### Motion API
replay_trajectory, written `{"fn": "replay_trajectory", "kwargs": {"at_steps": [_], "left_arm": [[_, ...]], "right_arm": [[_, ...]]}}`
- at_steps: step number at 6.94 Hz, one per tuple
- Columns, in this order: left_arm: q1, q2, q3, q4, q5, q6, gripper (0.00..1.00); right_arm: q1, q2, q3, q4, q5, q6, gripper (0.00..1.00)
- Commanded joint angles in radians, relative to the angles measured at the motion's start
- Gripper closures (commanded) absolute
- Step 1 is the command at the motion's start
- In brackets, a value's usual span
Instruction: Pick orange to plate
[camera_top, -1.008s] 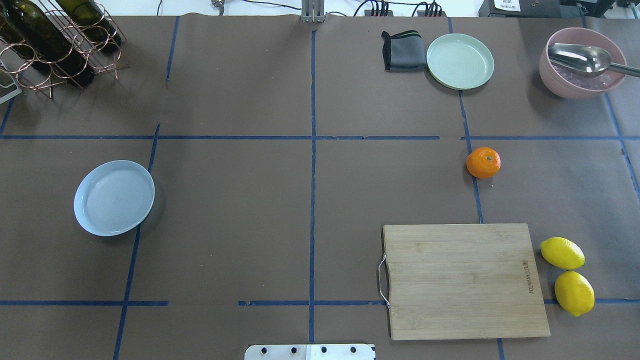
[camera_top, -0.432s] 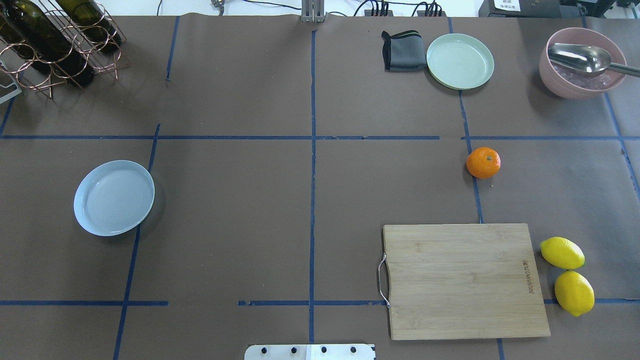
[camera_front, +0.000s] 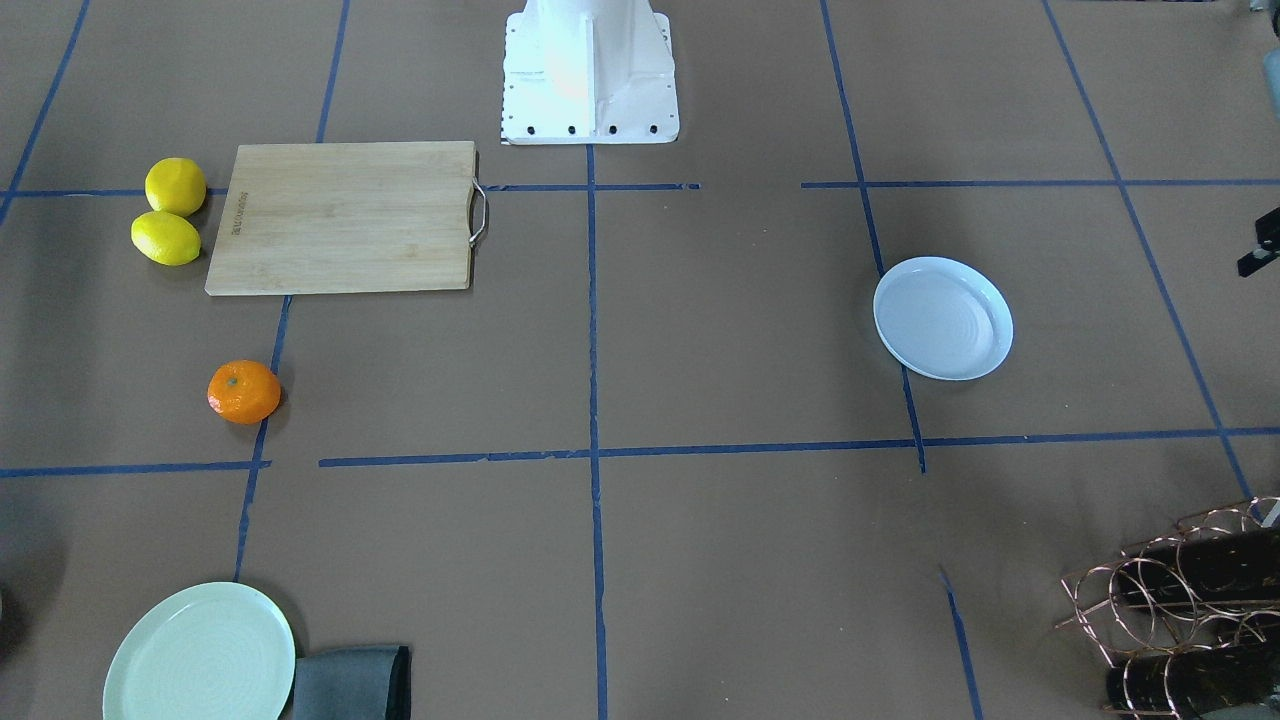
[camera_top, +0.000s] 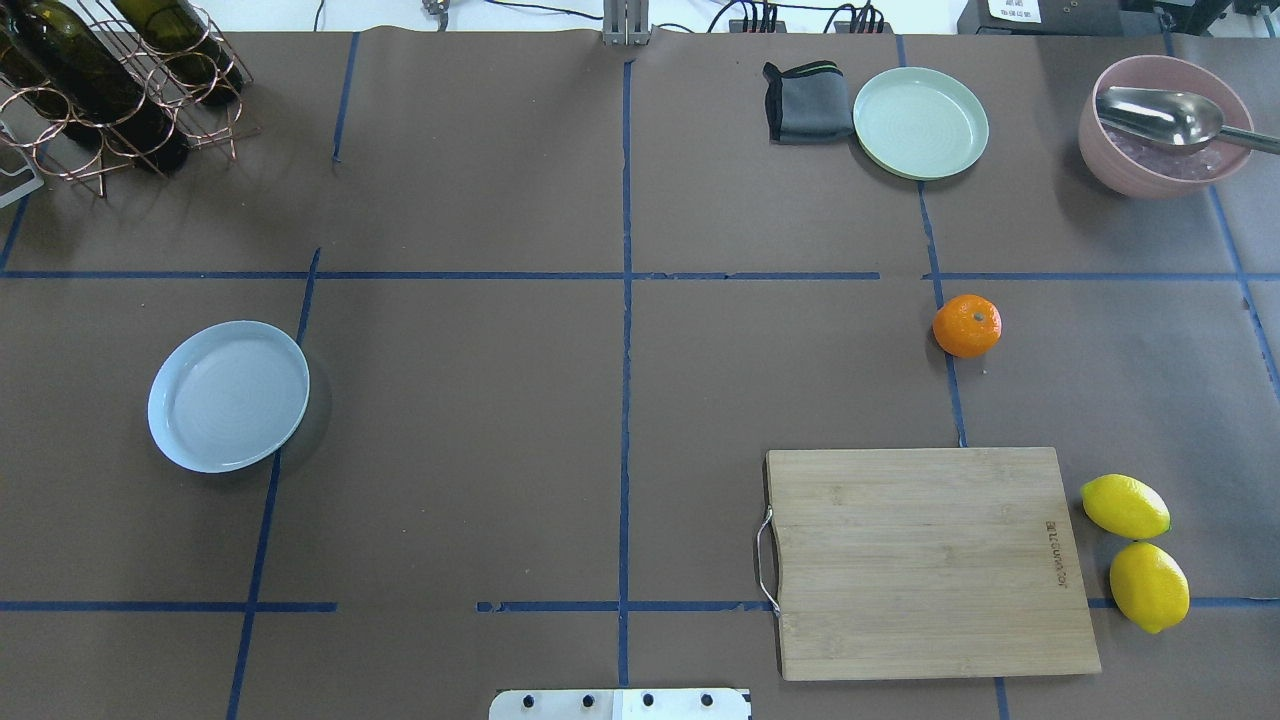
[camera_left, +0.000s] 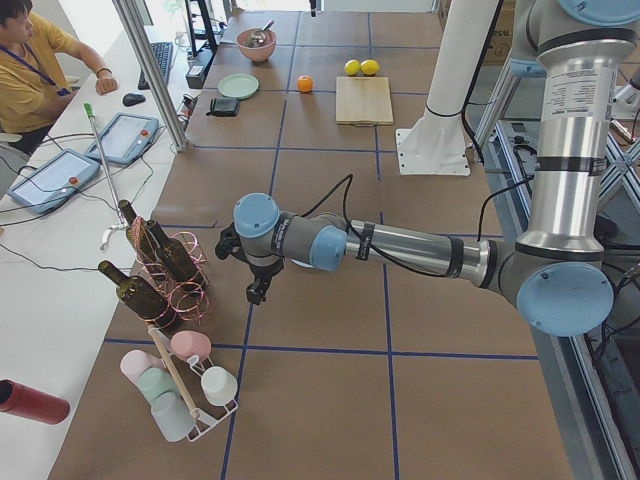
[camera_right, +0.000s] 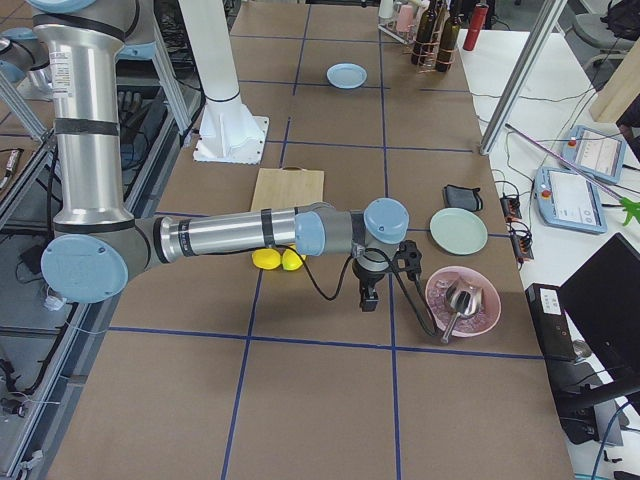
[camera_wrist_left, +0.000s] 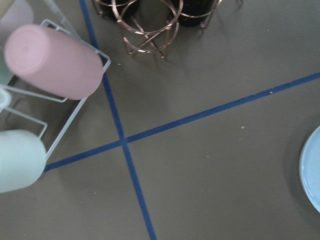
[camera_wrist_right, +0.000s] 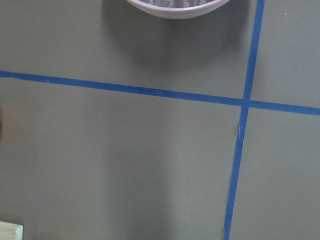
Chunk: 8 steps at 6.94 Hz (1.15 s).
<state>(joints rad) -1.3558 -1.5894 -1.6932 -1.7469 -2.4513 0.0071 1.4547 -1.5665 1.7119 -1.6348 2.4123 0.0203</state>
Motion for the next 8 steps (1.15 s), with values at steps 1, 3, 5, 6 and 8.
{"fn": "replay_trajectory", "kwargs": {"at_steps": [1, 3, 5, 6, 8], "left_arm": [[0.223, 0.0, 0.027, -0.285, 0.105, -0.434, 0.0], [0.39, 0.002, 0.075, -0.48, 0.191, -0.732, 0.0], [0.457, 0.002, 0.093, -0.485, 0.285, -0.782, 0.03], [0.458, 0.002, 0.096, -0.487, 0.285, -0.782, 0.07], [0.46, 0.008, 0.107, -0.485, 0.285, -0.782, 0.42]], "right_arm": [[-0.004, -0.003, -0.003, 0.015, 0.001, 0.004, 0.0], [-0.005, -0.003, -0.002, 0.016, 0.001, 0.004, 0.0], [-0.005, -0.001, -0.003, 0.02, 0.001, 0.004, 0.0], [-0.005, -0.003, -0.003, 0.02, 0.001, 0.004, 0.0], [-0.005, -0.001, -0.003, 0.02, 0.001, 0.004, 0.0]]}}
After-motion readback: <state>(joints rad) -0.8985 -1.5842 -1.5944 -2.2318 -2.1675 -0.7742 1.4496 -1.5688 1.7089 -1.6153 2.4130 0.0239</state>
